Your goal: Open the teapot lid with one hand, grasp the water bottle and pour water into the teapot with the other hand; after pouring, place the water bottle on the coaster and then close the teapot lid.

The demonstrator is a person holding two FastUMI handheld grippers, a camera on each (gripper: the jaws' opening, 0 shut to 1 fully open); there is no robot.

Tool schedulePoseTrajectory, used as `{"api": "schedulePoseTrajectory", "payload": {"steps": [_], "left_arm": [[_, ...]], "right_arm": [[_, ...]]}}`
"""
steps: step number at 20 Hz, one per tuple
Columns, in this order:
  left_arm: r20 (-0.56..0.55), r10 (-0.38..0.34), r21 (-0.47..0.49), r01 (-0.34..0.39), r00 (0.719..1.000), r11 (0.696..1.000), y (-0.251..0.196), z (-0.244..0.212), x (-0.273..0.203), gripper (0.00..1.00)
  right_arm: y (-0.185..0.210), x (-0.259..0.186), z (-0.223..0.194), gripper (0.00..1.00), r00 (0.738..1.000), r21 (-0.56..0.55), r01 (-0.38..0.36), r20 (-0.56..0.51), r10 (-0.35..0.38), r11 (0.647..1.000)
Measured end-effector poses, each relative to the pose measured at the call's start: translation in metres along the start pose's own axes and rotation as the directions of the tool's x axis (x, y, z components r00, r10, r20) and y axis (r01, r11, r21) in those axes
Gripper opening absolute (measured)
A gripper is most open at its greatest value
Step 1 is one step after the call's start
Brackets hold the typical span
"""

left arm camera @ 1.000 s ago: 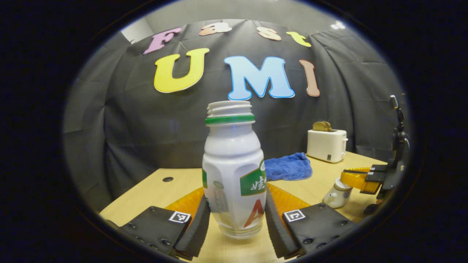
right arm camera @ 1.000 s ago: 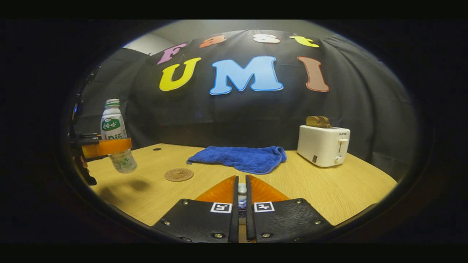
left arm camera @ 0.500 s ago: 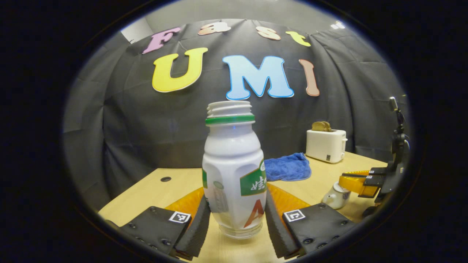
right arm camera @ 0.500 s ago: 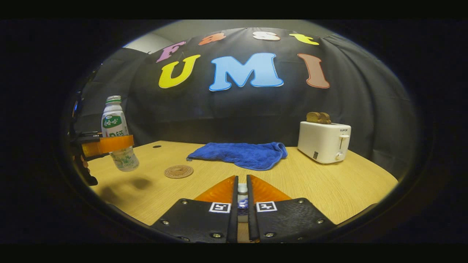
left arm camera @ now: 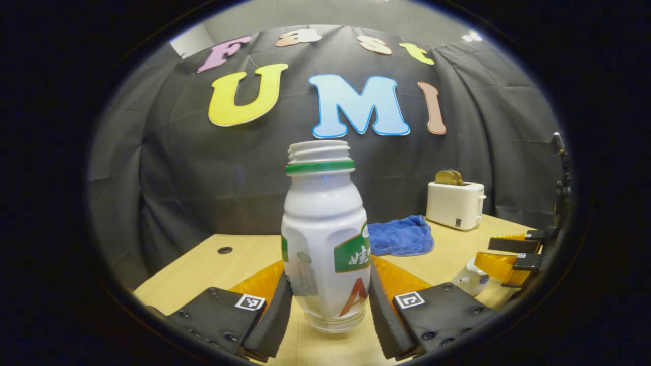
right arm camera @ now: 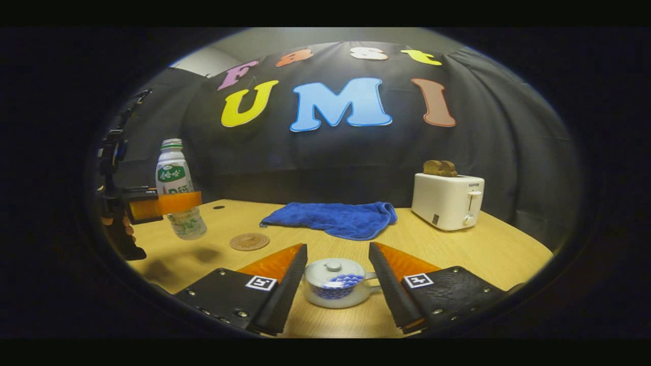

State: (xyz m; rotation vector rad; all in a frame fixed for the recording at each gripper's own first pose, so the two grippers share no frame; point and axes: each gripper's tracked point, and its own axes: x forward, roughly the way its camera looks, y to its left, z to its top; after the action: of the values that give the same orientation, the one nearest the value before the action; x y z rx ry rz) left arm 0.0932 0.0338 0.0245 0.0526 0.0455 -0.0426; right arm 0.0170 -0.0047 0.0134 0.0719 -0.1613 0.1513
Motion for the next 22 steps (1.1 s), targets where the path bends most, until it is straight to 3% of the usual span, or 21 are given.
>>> {"api": "schedulePoseTrajectory", "payload": {"steps": [9, 15, 22], "left_arm": [[-0.047, -0.079, -0.087, 0.075, 0.996, 0.993, -0.012, -0.011, 0.064, 0.77], [-0.097, -0.072, -0.112, 0.061, 0.993, 0.992, -0.012, -0.036, 0.101, 0.78], [-0.104, -0.040, -0.064, 0.033, 0.994, 0.997, -0.011, -0.048, 0.121, 0.78]], "right_arm": [[-0.015, -0.011, 0.016, 0.76, 0.997, 0.013, 0.040, 0.060, -0.041, 0.999], [-0.021, -0.016, 0.021, 0.76, 0.996, 0.033, 0.052, 0.077, -0.054, 0.998], [-0.024, -0.017, 0.023, 0.76, 0.995, 0.044, 0.055, 0.081, -0.059, 0.998]]}}
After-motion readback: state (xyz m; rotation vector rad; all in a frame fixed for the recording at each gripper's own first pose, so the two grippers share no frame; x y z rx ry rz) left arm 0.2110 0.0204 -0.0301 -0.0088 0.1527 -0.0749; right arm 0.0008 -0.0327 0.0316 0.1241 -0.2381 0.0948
